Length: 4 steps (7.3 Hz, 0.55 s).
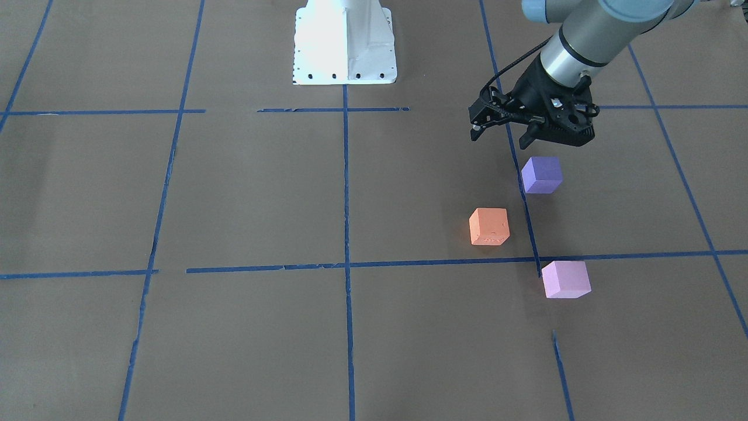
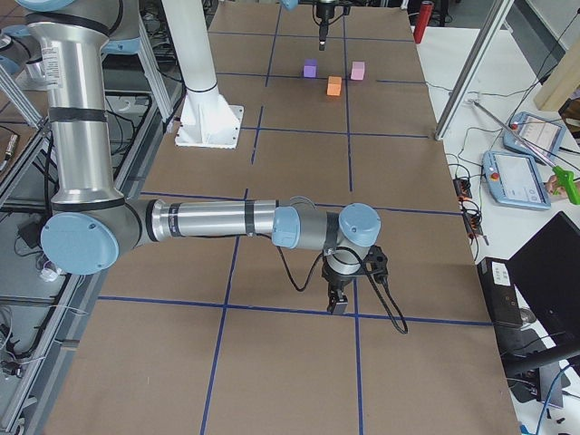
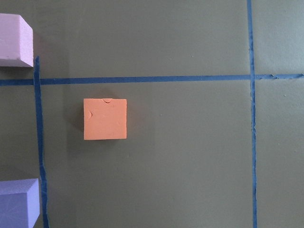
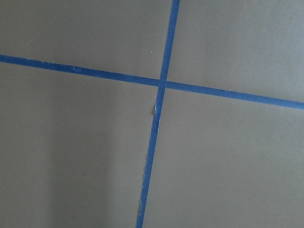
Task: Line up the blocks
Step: 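Move the left gripper down over the orange cube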
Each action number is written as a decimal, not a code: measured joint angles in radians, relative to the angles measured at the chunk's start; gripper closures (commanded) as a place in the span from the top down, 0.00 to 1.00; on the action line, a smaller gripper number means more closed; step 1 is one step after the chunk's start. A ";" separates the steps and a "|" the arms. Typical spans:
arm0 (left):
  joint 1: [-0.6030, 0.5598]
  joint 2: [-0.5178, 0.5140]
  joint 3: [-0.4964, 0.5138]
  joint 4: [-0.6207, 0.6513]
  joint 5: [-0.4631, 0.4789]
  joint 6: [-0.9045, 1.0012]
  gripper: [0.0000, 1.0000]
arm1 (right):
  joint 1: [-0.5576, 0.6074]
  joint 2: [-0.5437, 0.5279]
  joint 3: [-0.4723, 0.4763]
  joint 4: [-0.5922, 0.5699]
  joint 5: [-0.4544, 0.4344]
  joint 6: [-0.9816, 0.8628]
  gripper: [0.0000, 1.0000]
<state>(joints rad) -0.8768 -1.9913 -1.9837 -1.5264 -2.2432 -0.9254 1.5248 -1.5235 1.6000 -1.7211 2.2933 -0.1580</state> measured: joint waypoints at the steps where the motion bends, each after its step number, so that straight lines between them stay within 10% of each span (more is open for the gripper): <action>1: 0.018 -0.005 0.031 -0.001 0.041 -0.001 1.00 | 0.000 0.000 0.000 0.000 0.000 0.000 1.00; 4: 0.037 0.006 0.128 -0.034 0.073 -0.004 1.00 | 0.000 0.000 0.000 0.000 0.000 0.000 1.00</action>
<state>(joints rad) -0.8400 -1.9856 -1.8554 -1.5608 -2.1701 -0.9293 1.5248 -1.5232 1.5999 -1.7211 2.2933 -0.1584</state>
